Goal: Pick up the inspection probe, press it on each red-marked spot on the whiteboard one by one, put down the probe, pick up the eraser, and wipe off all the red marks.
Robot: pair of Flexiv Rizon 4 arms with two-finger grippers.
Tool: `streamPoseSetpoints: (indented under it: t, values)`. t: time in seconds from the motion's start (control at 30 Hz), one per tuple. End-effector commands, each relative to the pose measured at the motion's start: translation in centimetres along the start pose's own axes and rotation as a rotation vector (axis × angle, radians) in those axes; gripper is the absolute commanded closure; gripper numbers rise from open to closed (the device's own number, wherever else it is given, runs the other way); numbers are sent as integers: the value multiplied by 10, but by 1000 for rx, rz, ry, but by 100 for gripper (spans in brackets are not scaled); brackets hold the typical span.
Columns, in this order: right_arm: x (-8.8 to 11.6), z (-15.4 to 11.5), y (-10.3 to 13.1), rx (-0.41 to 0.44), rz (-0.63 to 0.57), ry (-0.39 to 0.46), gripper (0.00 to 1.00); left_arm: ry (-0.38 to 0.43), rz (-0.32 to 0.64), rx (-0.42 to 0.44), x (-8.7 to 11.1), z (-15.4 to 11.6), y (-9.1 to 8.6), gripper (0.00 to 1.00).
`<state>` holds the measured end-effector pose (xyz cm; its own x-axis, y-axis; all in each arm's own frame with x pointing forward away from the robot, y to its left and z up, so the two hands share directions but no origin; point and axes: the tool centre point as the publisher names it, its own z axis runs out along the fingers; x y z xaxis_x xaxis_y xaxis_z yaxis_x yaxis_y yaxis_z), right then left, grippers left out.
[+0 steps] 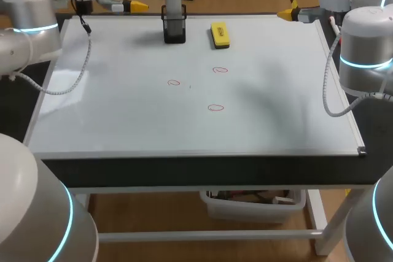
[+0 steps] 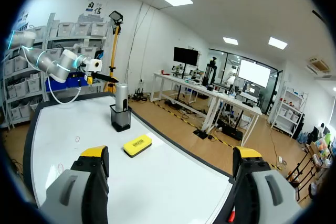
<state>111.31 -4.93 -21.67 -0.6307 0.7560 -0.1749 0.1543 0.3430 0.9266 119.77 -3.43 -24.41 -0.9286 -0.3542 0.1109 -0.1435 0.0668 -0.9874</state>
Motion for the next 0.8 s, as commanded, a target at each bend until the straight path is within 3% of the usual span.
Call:
streamPoseSetpoints:
  t: [0.03, 0.4, 0.8]
  values:
    - [0, 0, 0, 3, 0, 1, 0, 107, 1, 8, -12, 13, 4, 0]
    - [0, 0, 0, 3, 0, 1, 0, 194, 14, 52, -4, 37, 3, 0]
    - [0, 0, 0, 3, 0, 1, 0, 228, 17, 87, -1, 65, 8, 0]
